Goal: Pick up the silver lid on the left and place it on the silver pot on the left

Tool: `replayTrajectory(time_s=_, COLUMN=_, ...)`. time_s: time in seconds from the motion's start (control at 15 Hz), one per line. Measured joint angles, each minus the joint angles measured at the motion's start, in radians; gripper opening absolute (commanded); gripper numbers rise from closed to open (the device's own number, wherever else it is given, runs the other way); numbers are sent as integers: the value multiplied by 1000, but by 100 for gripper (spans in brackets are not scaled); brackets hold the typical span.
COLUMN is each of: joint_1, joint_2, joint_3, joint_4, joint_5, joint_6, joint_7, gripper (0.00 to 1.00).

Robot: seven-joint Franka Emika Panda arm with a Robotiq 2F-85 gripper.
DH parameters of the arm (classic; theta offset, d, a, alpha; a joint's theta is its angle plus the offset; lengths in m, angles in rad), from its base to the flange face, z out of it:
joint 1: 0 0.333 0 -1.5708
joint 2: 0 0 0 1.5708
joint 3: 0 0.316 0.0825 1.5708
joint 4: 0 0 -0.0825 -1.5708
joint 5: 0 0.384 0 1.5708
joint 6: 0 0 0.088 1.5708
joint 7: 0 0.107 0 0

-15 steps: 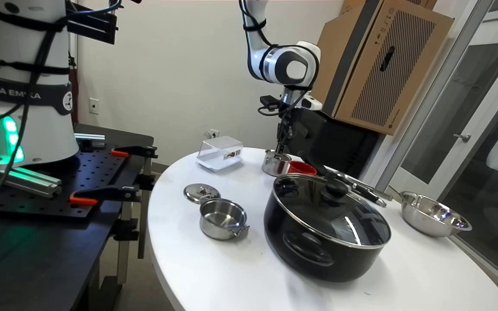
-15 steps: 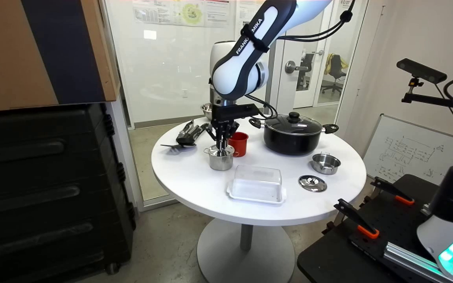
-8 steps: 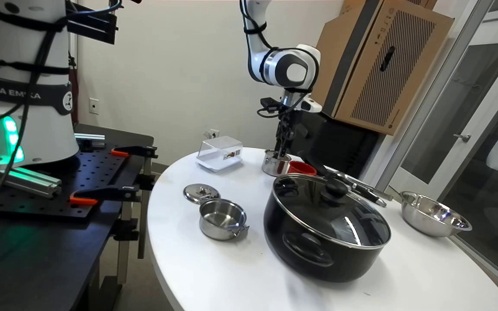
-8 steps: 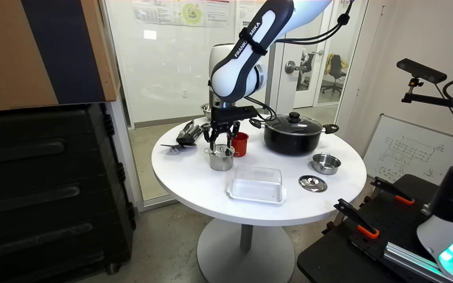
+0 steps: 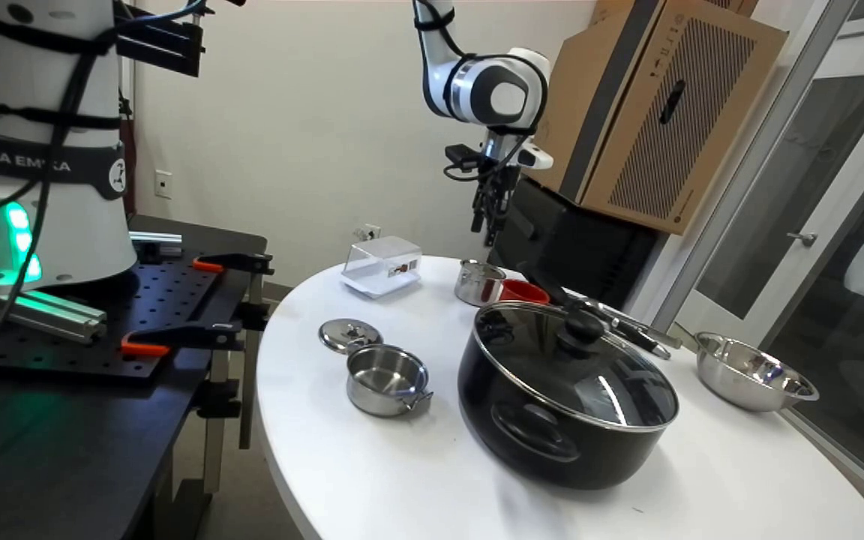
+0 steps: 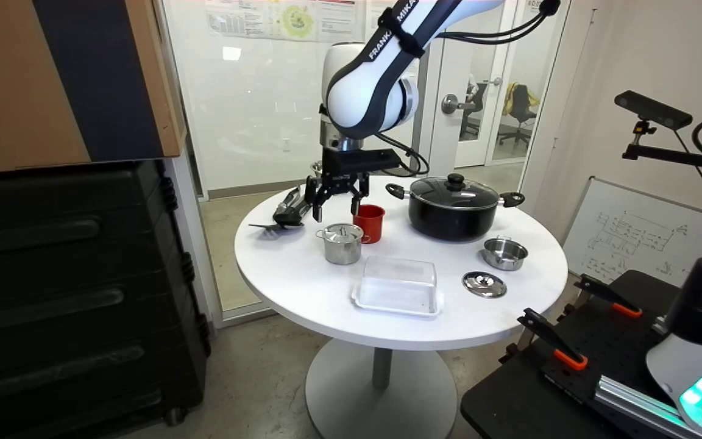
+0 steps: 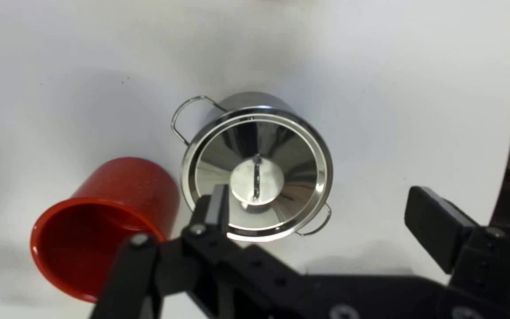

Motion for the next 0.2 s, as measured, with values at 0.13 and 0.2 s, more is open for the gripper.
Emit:
replayTrajectory(time_s=0.13, joint_1=-3, joint_2=-51, joint_3=13, joint_4=-45, joint_5=2, joint_6=0, joint_7=-14, gripper=100)
replayTrajectory(time_s=0.2, joint_1=-4, joint_2=-65, joint_3=15, joint_4=-59, joint_5=2, joint_6=0, joint_7=-17, gripper=100)
